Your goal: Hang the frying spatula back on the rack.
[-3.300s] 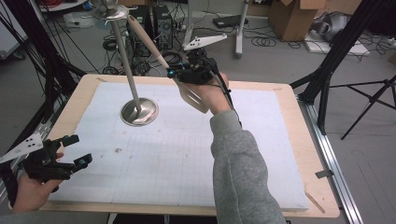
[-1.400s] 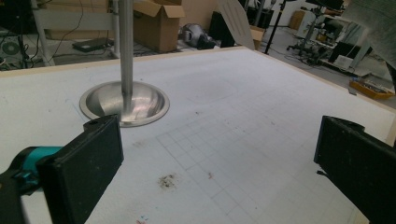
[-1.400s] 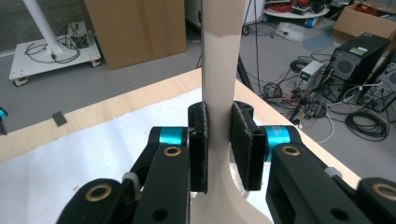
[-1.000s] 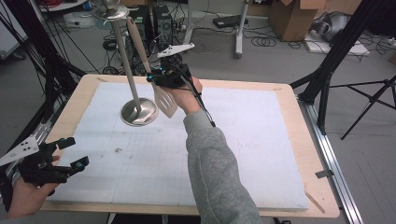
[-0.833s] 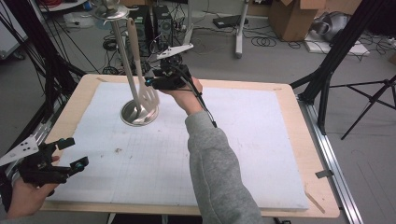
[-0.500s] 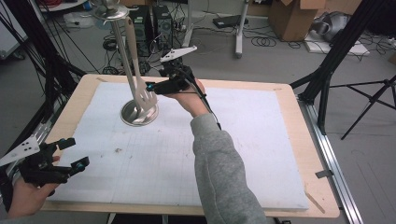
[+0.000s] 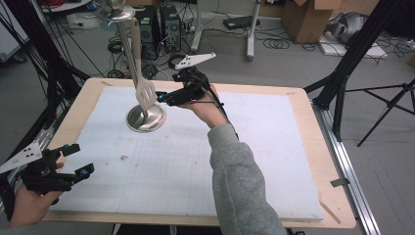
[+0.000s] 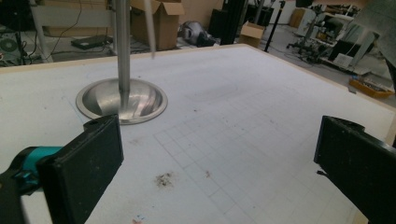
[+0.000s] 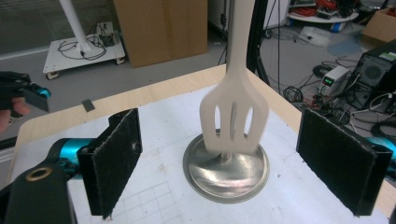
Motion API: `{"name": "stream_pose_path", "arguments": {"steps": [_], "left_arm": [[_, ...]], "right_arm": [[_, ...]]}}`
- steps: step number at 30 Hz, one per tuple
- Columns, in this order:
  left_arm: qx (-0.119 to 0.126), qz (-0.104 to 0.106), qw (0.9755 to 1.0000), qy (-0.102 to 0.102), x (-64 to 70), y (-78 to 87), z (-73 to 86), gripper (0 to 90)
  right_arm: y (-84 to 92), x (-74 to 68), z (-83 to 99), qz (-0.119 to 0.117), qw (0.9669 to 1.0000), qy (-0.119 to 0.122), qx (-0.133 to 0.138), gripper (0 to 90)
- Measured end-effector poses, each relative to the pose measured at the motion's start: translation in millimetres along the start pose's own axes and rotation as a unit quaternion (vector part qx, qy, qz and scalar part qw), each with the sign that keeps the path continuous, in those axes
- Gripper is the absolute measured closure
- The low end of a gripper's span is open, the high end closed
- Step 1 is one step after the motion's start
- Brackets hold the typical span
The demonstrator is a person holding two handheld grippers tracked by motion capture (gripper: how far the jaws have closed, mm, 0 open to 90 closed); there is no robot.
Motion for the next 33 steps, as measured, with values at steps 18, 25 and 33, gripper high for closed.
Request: {"name": "stream_pose_path", "arguments": {"steps": [18, 25, 33], "left_arm": [[0.0, 0.01, 0.9999, 0.001, 2.0, -15.4, -2.7, 1.8], [-0.002, 0.01, 1.0, 0.002, 0.2, -16.8, -2.0, 1.8], [0.001, 0.008, 1.0, -0.005, 2.4, -17.6, -2.8, 1.8]], "right_arm": [[36.9, 2.1, 27.5, -0.013, 0.9993, -0.021, 0.026, 12.9], [46.6, 0.8, 40.3, -0.008, 0.9994, -0.023, 0.025, 12.9], [60.2, -6.7, 58.8, 0.003, 0.9995, -0.022, 0.022, 12.9]]}}
Point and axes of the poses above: each handheld gripper's, and its own axes: y roughly backward along the jaws, z roughly out of its underside, x roughly to its right, the point moved 1 cm from there along -y, roughly forward along the jaws, and after that the axes turned 15 degrees about -z, right-handed, at the moved point
